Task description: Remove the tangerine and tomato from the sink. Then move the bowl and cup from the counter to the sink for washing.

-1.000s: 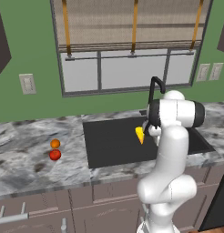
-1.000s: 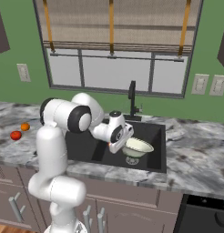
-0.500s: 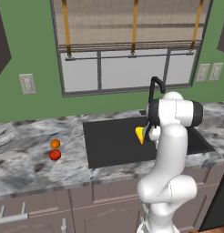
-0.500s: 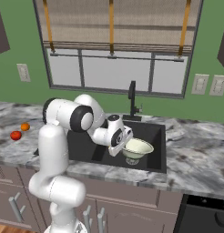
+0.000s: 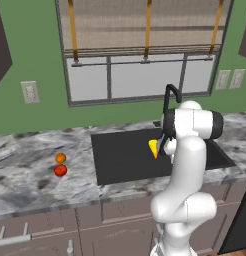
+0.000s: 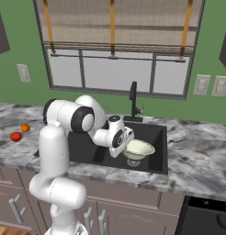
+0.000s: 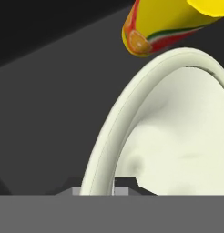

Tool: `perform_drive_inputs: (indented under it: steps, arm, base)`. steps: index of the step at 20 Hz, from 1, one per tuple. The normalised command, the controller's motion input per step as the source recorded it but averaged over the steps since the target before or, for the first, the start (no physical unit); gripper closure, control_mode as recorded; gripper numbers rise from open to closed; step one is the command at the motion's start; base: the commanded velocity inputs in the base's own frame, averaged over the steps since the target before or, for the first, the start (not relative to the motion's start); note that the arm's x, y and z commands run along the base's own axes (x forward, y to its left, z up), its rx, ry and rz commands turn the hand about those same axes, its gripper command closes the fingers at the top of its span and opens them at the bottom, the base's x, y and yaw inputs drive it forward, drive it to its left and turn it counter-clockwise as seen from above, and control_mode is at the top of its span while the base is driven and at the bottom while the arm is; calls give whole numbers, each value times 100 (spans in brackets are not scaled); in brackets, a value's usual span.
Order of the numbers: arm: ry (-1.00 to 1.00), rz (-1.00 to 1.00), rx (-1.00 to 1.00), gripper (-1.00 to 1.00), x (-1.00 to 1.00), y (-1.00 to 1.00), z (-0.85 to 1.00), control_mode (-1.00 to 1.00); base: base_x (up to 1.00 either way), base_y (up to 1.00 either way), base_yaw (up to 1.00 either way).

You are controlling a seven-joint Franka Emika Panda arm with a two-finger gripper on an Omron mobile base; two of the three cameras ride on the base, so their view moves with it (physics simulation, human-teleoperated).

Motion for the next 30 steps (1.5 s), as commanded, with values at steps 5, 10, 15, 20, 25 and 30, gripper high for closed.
perform_drive_inputs:
  steps: [5, 10, 15, 20, 25, 30]
  arm:
    - [0, -1, 0, 100, -11, 0, -10, -100]
    - [0, -1, 0, 100, -21, 4, -7, -100]
    - [0, -2, 0, 100, -15, 7, -6, -100]
    - [0, -3, 0, 100, -8, 15, -4, -100]
    - [0, -3, 1, 100, 0, 20, -8, -100]
    - [0, -4, 3, 100, 0, 16, -12, -100]
  base:
    - [0, 0, 0]
    - [0, 0, 0]
    - [0, 0, 0]
    - [0, 0, 0]
    - [0, 0, 0]
    - [0, 0, 0]
